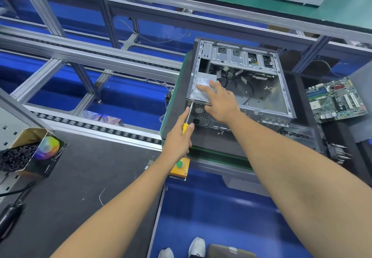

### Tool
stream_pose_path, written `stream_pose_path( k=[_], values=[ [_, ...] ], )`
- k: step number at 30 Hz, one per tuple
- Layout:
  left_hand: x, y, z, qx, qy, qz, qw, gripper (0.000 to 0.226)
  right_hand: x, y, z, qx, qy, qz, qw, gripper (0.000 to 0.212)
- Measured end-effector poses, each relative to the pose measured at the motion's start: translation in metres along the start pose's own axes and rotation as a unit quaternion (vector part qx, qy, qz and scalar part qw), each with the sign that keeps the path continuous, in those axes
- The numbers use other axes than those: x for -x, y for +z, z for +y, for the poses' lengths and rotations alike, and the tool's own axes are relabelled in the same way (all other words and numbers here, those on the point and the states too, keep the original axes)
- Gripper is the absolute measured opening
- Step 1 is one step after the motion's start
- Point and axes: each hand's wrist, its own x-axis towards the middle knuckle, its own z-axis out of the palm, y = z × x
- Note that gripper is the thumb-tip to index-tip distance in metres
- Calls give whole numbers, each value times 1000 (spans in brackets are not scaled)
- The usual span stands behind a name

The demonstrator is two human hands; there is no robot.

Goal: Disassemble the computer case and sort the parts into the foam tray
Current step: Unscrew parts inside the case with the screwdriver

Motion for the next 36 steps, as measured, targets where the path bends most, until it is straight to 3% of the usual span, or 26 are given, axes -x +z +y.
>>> stream_pose_path(
  k=[14, 17, 19, 22, 23, 36],
  values=[
    [5, 18, 16, 83, -66, -1, 994, 53, 0, 4, -1, 7, 4, 11, 1000, 78],
    [2, 15, 18, 134, -97, -30, 986, 47, 0, 3, 0, 11, 4, 12, 1000, 78],
    [-3, 9, 20, 213, -156, -58, 963, 38, -1, 3, 0, 12, 3, 12, 1000, 78],
    [-6, 1, 24, 375, -246, -96, 888, 33, 0, 3, 0, 16, 1, 16, 1000, 77],
    [-6, 0, 24, 394, -251, -101, 878, 33, 0, 3, 0, 17, 1, 16, 1000, 77],
    [2, -2, 21, 245, -205, 77, 944, 36, -10, 2, 2, 0, 16, -19, 1000, 81]
  ],
)
